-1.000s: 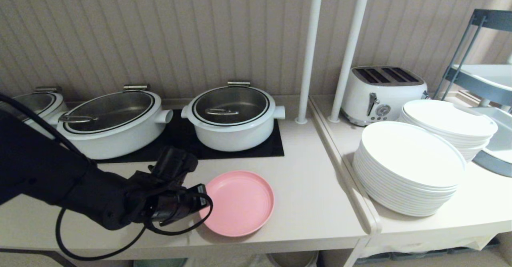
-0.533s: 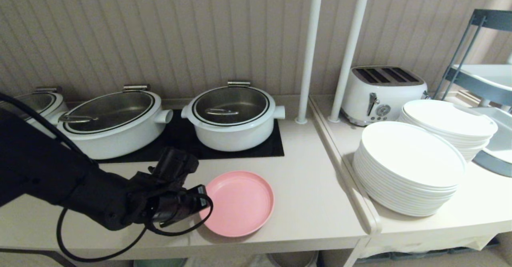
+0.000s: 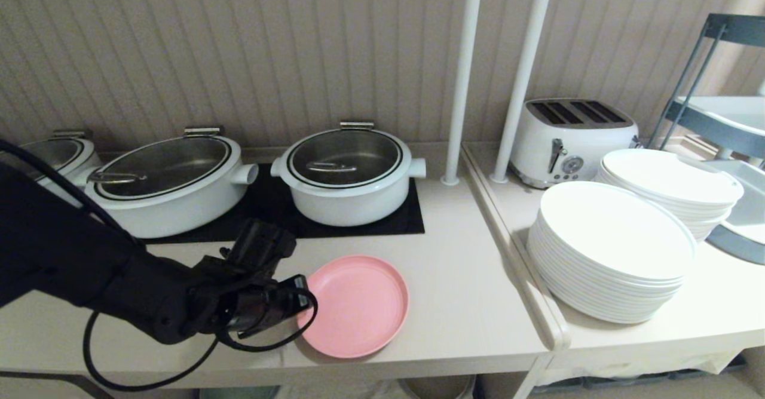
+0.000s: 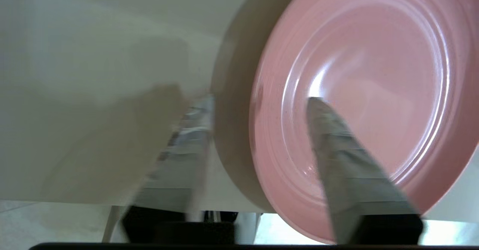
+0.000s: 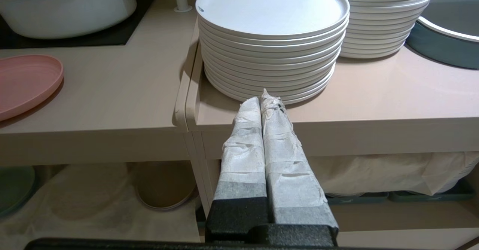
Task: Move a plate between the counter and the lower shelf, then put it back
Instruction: Put the plate
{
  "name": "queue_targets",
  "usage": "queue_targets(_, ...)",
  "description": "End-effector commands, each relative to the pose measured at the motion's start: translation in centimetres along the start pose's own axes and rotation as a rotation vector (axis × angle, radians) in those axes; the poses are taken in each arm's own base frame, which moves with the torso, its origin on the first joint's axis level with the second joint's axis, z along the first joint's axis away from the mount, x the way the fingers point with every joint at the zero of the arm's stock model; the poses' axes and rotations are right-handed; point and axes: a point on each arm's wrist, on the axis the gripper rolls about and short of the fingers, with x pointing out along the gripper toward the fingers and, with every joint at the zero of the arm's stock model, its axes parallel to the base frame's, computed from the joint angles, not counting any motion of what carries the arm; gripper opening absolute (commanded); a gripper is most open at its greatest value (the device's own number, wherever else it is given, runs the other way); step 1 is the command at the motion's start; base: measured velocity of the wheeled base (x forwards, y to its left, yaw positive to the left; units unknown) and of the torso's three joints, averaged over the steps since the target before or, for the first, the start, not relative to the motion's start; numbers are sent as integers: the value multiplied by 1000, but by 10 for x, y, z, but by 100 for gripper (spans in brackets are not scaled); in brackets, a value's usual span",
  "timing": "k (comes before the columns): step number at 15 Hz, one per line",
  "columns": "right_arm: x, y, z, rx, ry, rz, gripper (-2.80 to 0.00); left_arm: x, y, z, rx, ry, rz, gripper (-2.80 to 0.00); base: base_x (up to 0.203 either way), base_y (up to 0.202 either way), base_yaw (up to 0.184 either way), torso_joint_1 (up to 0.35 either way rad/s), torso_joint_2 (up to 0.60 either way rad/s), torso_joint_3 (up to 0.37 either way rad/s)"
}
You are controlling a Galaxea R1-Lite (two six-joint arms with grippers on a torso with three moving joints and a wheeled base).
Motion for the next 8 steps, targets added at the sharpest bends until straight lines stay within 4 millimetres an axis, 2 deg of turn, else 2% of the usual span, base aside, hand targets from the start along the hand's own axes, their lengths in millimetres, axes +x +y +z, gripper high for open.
queue_targets(1, 0, 0, 0, 0, 1, 0, -280, -6, -1, 3, -7, -19, -13, 0, 0, 0, 0, 0, 0, 0)
queue_targets(8, 0, 0, 0, 0, 1, 0, -280, -26, -1, 6, -11, -64, -34, 0, 0, 0, 0, 0, 0, 0)
